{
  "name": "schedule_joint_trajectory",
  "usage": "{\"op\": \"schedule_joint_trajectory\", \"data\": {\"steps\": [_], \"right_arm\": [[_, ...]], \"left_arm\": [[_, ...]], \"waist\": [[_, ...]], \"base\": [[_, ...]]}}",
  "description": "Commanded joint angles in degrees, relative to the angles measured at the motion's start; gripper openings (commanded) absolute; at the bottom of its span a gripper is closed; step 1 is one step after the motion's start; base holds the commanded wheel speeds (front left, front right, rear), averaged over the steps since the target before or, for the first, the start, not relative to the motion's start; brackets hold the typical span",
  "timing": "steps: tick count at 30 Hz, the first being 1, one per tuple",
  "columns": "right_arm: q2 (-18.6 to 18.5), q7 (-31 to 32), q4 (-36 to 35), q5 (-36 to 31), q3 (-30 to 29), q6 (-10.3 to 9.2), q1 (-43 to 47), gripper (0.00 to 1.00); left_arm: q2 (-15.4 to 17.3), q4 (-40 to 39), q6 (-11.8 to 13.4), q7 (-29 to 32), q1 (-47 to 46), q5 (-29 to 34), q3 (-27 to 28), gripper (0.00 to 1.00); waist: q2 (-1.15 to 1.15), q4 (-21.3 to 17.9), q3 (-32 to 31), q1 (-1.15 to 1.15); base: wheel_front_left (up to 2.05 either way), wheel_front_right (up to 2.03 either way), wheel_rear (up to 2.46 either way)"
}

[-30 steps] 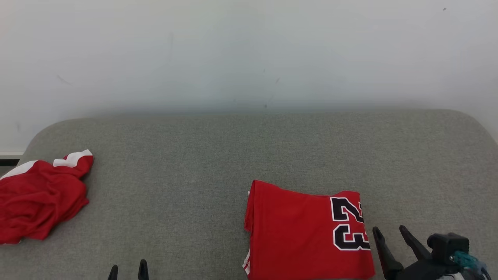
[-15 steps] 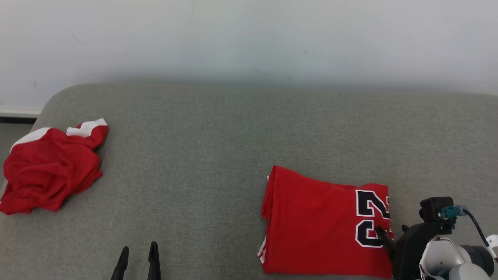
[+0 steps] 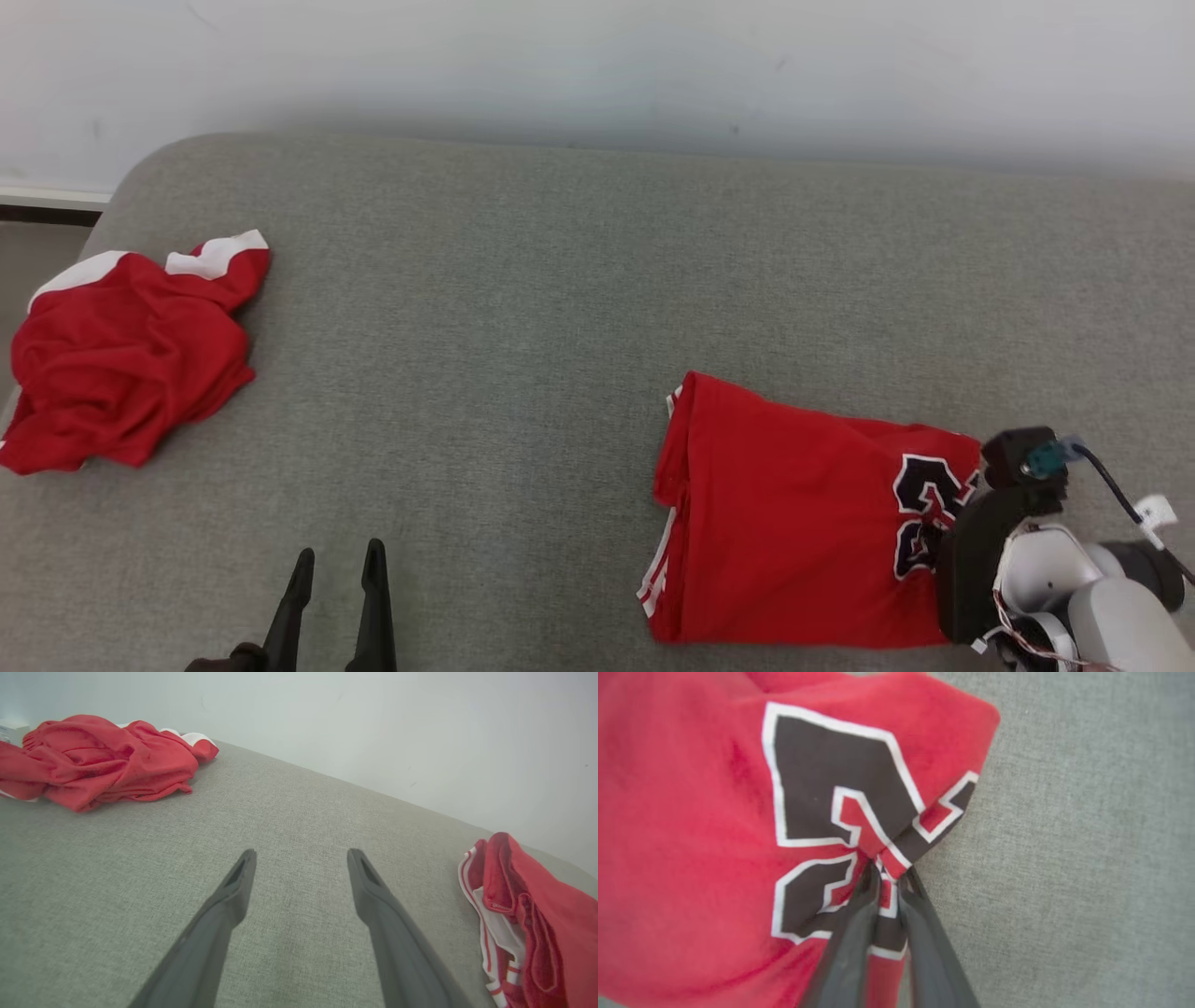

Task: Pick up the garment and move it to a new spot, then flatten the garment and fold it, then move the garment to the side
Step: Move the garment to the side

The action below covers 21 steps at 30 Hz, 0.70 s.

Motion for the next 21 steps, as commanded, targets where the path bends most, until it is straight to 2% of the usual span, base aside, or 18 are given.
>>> {"op": "schedule_joint_trajectory", "data": {"steps": [1,8,14,18,21], "right_arm": [[-1.39,0.4,0.07,-0.19,0.76,-0.14,-0.69,0.0],[-8.33,3.11,-2.4,2.55,7.49,-0.15,-6.67,0.0],[-13.57,4.17,-3.44,5.42,10.36,-0.15,-11.24,0.0],[-17.63,2.06,-2.67,5.94,12.47,-0.15,-14.45,0.0],[-19.2,0.72,-1.22,6.13,12.96,-0.15,-16.13,0.0]], "left_arm": [[0.03,-0.47,0.12,-0.15,-0.61,0.16,0.02,1.0],[0.0,-3.71,-0.22,-0.15,-2.52,1.3,1.09,1.0],[0.03,-5.1,-0.76,-0.15,-5.0,3.42,1.24,1.0],[0.03,-5.84,-1.05,-0.15,-6.87,5.63,1.43,1.0],[0.05,-7.15,-1.27,-0.15,-8.17,6.69,1.83,1.0]], "waist": [[-0.01,-1.2,0.47,-0.01],[-0.01,-6.28,3.42,-0.01],[-0.01,-11.86,7.1,-0.01],[-0.01,-15.82,9.54,-0.01],[-0.01,-17.53,10.8,-0.01]], "base": [[0.0,0.0,0.0],[0.0,0.0,0.0],[0.0,0.0,0.0],[0.0,0.0,0.0],[0.0,0.0,0.0]]}}
